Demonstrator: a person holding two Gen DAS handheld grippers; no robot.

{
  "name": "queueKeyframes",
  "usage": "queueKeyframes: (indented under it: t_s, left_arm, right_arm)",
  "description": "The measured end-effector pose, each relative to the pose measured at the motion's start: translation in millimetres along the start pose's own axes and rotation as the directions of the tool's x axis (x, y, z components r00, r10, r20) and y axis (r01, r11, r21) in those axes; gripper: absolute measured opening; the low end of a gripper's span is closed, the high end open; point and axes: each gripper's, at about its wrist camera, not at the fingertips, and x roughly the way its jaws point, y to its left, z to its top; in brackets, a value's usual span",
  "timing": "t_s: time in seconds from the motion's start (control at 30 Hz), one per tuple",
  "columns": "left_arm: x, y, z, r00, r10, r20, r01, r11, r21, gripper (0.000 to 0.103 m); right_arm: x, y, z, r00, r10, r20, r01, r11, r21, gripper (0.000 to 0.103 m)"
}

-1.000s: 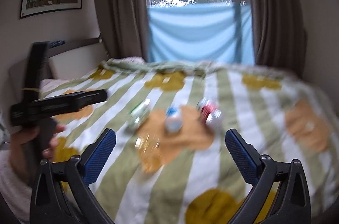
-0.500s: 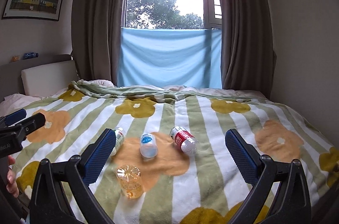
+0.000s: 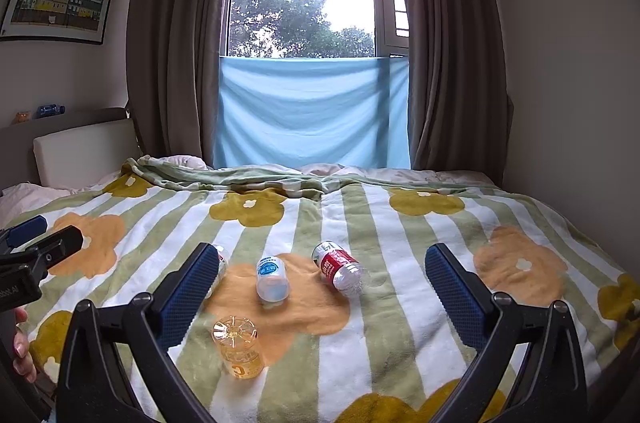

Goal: Flip cup upside down

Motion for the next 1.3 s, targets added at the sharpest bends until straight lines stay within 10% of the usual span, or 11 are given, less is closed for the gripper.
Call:
queueKeyframes:
  t_s: [1.3]
  left_arm:
    - [-16.6, -24.5, 2.4, 0.999, -0.017, 0.048, 0.012, 0.995, 0.097, 0.103]
  right_arm:
    - [-5.5, -4.0, 5.0, 1.0, -0.006, 0.01, 0.006, 1.0, 0.012, 0.103]
